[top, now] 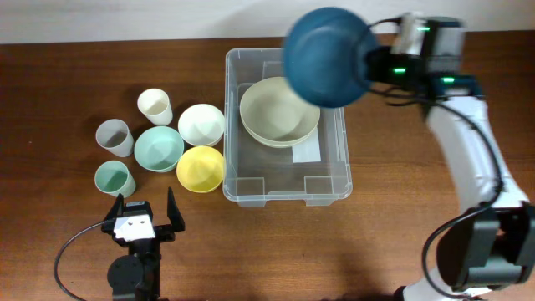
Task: Pack container
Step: 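Lift the blue plate and carry it left over the container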
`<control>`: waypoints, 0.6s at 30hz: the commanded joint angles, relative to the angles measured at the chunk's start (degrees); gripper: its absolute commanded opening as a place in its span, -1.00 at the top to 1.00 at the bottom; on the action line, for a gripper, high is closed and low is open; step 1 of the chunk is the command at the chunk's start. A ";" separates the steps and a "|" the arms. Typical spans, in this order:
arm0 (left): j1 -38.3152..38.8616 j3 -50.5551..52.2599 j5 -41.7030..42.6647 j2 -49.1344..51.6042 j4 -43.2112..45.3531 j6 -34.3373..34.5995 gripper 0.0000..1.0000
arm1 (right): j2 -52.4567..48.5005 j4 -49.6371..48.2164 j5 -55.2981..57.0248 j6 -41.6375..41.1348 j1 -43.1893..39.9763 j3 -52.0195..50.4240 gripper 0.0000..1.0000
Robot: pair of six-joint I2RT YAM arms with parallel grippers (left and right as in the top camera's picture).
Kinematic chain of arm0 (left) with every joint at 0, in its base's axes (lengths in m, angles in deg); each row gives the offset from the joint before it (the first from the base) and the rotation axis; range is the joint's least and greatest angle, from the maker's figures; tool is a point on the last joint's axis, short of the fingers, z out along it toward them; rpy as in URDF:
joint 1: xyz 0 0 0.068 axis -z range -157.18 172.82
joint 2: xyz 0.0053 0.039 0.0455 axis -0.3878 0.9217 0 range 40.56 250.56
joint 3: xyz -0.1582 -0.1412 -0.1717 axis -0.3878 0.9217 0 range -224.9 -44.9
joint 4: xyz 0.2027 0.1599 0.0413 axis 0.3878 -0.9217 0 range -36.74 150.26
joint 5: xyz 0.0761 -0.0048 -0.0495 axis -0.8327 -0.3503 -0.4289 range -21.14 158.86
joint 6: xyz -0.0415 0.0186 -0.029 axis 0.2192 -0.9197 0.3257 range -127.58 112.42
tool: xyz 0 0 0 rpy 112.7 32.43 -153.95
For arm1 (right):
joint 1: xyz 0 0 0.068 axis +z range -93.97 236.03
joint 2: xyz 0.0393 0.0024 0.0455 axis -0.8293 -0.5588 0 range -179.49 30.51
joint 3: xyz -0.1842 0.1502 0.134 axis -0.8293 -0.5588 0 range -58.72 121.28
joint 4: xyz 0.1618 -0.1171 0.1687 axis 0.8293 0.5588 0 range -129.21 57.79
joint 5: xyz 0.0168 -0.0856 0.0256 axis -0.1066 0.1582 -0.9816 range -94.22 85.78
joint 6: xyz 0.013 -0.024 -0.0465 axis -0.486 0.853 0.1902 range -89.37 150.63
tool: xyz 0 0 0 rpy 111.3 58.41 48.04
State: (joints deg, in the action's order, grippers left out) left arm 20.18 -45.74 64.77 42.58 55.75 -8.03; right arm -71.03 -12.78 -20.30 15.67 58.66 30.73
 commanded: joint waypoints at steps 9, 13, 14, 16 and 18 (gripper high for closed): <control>0.24 0.33 0.20 -0.37 0.13 -0.87 -0.99 | -5.09 -0.76 25.35 1.38 14.99 1.42 0.92; 0.24 0.31 0.20 -0.37 0.13 -0.87 -0.99 | -7.93 -1.14 25.09 1.33 15.47 1.42 0.92; 0.24 0.33 0.20 -0.37 0.13 -0.87 -0.99 | -8.57 -1.11 24.68 1.38 15.47 1.42 0.92; 0.24 0.31 0.20 -0.37 0.13 -0.87 -0.99 | -9.11 -1.11 23.21 1.38 15.47 1.42 0.92; 0.24 0.31 0.20 -0.37 0.13 -0.87 -0.99 | -9.11 -1.42 21.11 1.38 15.47 1.42 0.92</control>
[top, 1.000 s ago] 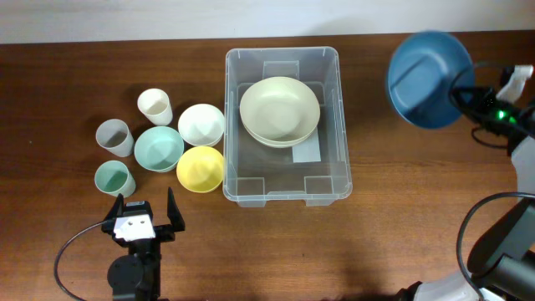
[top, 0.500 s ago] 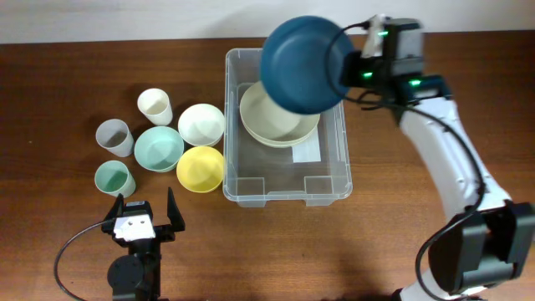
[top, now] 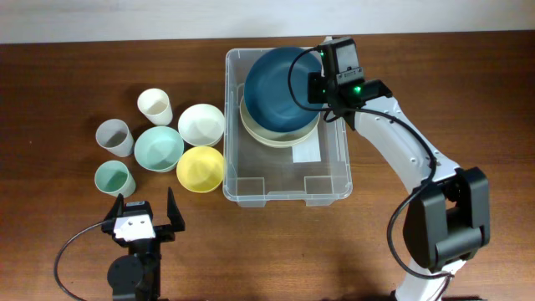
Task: Pack container
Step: 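Lift the blue plate and carry it left over the container, then lower the blue plate onto the cream dishes and release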
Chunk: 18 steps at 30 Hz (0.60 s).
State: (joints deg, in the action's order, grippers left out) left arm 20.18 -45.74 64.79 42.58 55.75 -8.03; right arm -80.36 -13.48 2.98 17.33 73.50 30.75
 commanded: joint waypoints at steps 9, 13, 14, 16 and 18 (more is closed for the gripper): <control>0.24 0.33 0.17 -0.37 0.13 -0.87 -1.00 | 0.22 0.68 -4.72 -0.26 0.70 1.40 0.92; 0.24 0.33 0.17 -0.37 0.13 -0.87 -0.99 | 0.22 1.60 -7.63 0.00 0.70 1.40 0.01; 0.24 0.33 0.17 -0.37 0.13 -0.87 -0.99 | 0.22 1.55 -8.76 0.94 0.68 1.40 -0.43; 0.24 0.31 0.17 -0.37 0.13 -0.87 -0.99 | 0.24 1.44 -8.76 1.03 0.68 1.49 -0.72; 0.24 0.31 0.17 -0.37 0.13 -0.87 -0.99 | 0.35 1.11 -9.70 4.09 0.68 2.10 -0.72</control>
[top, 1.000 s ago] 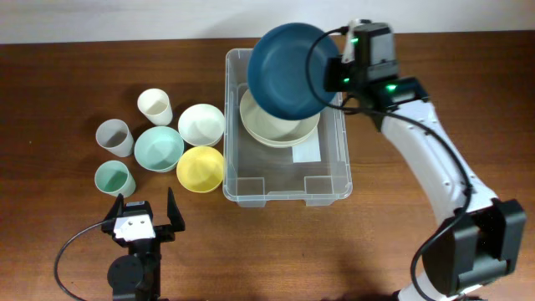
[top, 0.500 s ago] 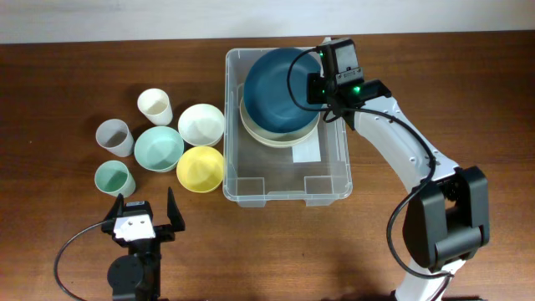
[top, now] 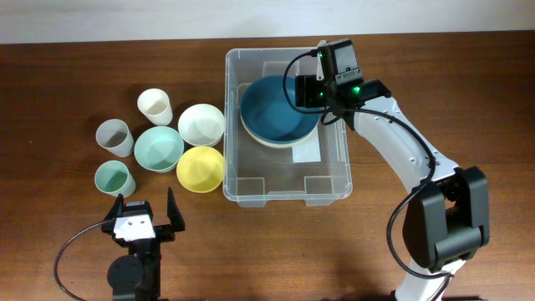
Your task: Pack container
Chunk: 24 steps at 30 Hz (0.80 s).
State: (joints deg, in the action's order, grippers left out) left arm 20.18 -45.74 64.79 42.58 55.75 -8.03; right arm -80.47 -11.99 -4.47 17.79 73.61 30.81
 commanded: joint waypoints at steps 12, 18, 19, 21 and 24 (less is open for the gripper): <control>0.24 0.31 0.17 -0.37 0.13 -0.87 -0.99 | 4.24 25.83 19.47 6.29 -4.50 22.71 -0.70; 0.24 0.33 0.17 -0.37 0.13 -0.87 -0.99 | 4.24 38.95 17.81 5.92 -17.77 28.37 -0.90; 0.24 0.33 0.17 -0.37 0.13 -0.87 -0.99 | 4.24 40.19 16.59 5.92 -20.72 28.37 -0.98; 0.24 0.33 0.17 -0.37 0.13 -0.87 -0.99 | 4.11 41.75 14.14 5.92 -25.40 28.33 -0.98; 0.24 0.31 0.17 -0.37 0.13 -0.87 -1.00 | 4.11 43.23 11.19 5.95 -32.81 28.33 -0.98</control>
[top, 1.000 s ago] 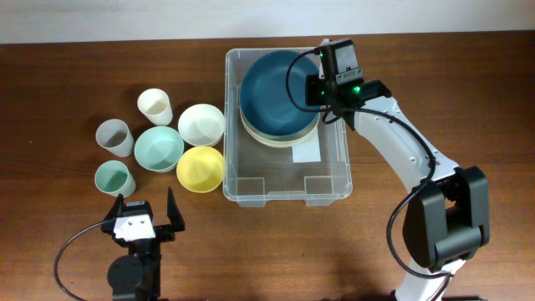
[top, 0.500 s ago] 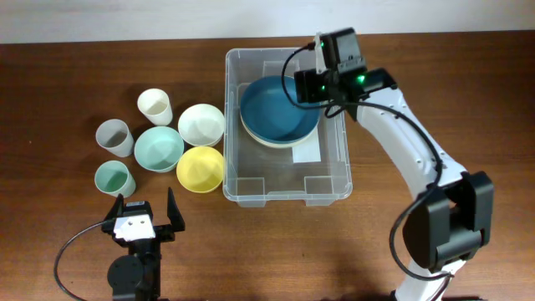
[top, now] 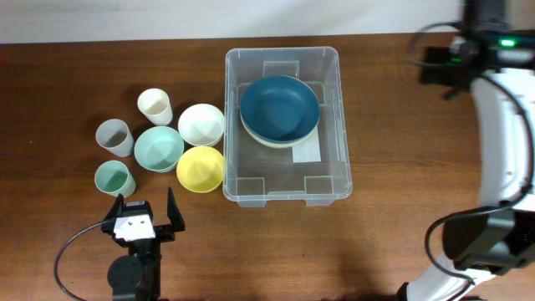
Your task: Pack container
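Observation:
A clear plastic container point(top: 336, 181) stands mid-table. Inside it a dark blue bowl point(top: 280, 107) is nested in a cream bowl point(top: 250, 132), of which only the rim shows. My right gripper point(top: 436, 68) is off to the right of the container, near the table's far edge; it looks open and holds nothing. My left gripper point(top: 144, 214) rests open near the front left edge, empty. To the left of the container wait a white bowl point(top: 201, 124), a yellow bowl point(top: 201, 168) and a mint bowl point(top: 159, 148).
A cream cup point(top: 155, 105), a grey cup point(top: 114, 137) and a green cup point(top: 114, 178) stand at the far left, beside the bowls. A white label point(top: 308, 152) lies on the container's floor. The container's front half holds nothing.
My right gripper has let go of the blue bowl and moved from the container's far right rim to the table's far right. The bowl stays nested in the cream bowl.
My right gripper first held the blue bowl high above the container's far right corner. Then the bowl was low over the cream bowl, then seated in it with the gripper still at its rim. Now the gripper is away. The left arm never moved.

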`<control>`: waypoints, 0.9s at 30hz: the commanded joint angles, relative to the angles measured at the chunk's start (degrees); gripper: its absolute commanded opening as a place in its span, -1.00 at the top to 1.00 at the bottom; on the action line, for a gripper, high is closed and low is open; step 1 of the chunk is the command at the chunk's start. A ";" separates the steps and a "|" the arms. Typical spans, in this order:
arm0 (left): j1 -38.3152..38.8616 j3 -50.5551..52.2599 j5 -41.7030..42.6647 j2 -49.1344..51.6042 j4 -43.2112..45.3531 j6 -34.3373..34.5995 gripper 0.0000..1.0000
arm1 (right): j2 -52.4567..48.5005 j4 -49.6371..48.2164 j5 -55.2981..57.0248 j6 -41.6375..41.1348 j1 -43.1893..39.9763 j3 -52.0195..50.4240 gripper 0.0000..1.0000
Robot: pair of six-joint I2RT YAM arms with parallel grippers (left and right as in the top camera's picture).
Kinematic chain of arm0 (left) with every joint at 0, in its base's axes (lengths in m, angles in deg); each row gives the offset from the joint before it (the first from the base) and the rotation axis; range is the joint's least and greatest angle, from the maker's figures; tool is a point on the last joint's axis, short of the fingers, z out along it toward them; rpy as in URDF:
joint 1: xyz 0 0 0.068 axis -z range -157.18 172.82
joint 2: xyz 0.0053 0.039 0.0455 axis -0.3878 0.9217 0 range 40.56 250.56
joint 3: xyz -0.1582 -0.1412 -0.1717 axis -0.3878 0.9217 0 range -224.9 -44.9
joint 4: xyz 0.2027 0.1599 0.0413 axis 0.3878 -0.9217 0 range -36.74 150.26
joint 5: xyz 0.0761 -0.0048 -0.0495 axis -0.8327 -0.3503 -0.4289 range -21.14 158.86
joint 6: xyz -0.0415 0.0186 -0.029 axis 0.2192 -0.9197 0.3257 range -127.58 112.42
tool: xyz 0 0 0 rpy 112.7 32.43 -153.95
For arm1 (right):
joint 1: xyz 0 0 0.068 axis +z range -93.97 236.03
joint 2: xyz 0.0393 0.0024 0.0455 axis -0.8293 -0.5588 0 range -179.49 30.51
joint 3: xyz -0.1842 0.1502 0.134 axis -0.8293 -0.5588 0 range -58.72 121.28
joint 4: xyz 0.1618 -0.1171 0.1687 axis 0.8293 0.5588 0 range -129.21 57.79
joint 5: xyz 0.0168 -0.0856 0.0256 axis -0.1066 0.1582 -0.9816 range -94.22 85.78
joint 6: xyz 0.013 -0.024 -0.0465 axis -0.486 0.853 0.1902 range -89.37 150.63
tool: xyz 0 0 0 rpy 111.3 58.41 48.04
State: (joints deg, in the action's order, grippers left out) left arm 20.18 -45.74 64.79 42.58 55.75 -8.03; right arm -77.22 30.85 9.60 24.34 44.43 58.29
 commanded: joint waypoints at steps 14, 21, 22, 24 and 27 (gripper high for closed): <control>0.24 0.31 3.48 -0.37 1.22 -0.85 -0.99 | 0.85 0.46 -6.99 -0.61 -12.44 0.85 -0.98; 0.24 0.26 12.15 -0.37 4.31 -0.66 -0.99 | 0.85 0.46 -6.99 -0.59 -12.44 0.85 -0.98; 0.24 -0.72 11.74 -0.17 2.99 -0.50 -0.99 | 0.85 0.46 -6.99 -0.59 -12.44 0.85 -0.98; 0.24 -4.09 8.37 1.55 -2.05 1.81 -0.99 | 0.85 0.46 -6.99 -0.59 -12.44 0.85 -0.98; 0.24 -12.81 3.26 8.83 -9.49 3.89 -0.99 | 0.85 0.46 -6.99 -0.59 -12.44 0.85 -0.98</control>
State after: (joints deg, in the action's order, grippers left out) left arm 20.21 -50.37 72.28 46.08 49.04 -6.50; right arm -77.22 31.20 3.13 24.34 32.15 58.29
